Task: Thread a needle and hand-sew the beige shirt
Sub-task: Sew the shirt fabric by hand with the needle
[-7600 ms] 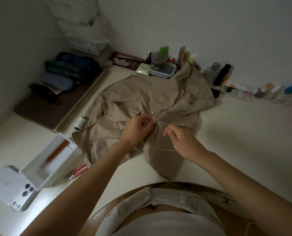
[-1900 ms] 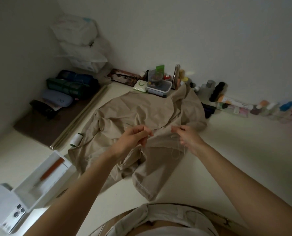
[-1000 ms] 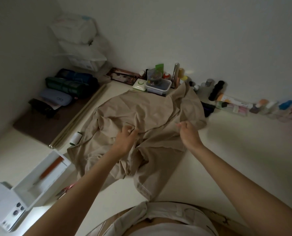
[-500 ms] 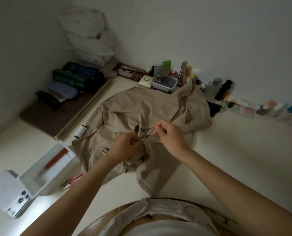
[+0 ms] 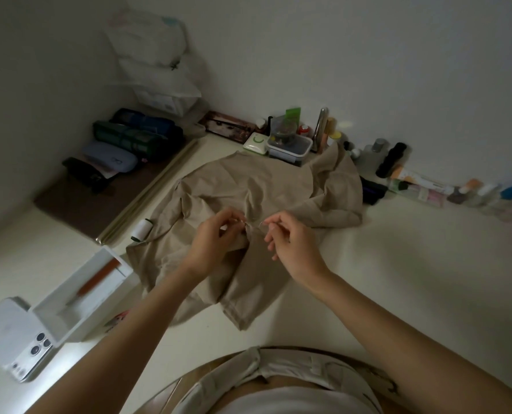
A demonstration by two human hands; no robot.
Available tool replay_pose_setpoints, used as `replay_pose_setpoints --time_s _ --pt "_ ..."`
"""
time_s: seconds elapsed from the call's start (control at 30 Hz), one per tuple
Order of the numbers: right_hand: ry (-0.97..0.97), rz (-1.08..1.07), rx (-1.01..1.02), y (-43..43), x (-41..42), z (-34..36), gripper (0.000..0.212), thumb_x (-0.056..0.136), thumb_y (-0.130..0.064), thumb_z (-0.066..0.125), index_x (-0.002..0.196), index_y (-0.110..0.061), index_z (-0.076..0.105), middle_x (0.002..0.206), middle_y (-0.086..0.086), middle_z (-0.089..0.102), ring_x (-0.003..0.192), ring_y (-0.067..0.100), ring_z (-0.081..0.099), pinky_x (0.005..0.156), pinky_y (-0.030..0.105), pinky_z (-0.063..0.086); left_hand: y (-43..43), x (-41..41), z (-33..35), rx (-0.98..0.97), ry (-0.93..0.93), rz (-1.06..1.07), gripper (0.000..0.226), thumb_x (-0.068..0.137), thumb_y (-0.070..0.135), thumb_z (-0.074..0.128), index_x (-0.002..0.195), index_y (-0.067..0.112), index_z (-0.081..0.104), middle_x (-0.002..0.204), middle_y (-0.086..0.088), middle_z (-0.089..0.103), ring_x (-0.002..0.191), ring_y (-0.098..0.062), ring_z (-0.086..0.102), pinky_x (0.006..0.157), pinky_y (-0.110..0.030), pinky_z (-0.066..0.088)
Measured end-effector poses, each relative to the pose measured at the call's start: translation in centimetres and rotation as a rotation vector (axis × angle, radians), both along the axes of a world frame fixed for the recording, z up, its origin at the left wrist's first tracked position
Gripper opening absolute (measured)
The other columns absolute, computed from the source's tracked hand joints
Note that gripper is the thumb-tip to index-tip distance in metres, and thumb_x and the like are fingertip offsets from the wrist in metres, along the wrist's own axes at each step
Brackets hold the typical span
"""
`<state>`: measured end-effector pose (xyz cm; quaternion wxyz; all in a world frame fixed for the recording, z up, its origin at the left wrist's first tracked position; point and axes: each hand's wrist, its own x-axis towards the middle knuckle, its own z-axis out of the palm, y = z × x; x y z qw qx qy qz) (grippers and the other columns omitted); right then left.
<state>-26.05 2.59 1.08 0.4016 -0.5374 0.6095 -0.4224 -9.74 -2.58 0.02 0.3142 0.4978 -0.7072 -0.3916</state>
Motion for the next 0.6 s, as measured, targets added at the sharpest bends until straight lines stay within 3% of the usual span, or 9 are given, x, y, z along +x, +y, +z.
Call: replay_pose_setpoints --time_s 0.17,0.43,0.6 --pt "0.19 -0.033 -0.123 -0.3 -0.3 -0.1 0.013 0.095 -0.009 0.051 0.092 -0.011 0.063 0.074 -0.008 0.06 0.068 0.004 0.057 0.064 0.019 0.048 -0.4 0.9 1.3 -0.078 -0.183 -0.103 0.011 0.094 0.014 0.056 0.091 0.024 0.06 0.079 0.014 0.061 0.071 0.004 0.058 0.064 -0.011 0.042" --pt "0.25 0.022 -0.165 -0.6 0.0 -0.3 0.011 0.093 -0.008 0.054 0.092 -0.009 0.065 0.083 0.004 0.065 0.077 0.015 0.061 0.07 0.027 0.051 -0.3 1.2 2.0 -0.102 -0.198 -0.115 0.004 0.092 0.015 0.059 0.093 0.017 0.063 0.074 0.014 0.059 0.069 0.002 0.057 0.066 -0.017 0.044" --pt "0.232 0.007 -0.163 -0.5 -0.2 0.0 0.011 0.092 -0.006 0.054 0.091 -0.007 0.065 0.075 -0.008 0.058 0.069 0.004 0.054 0.063 0.013 0.041 -0.3 1.2 2.1 -0.095 -0.187 -0.119 0.01 0.092 0.015 0.06 0.088 0.025 0.06 0.075 0.012 0.06 0.067 -0.001 0.057 0.066 -0.02 0.046"
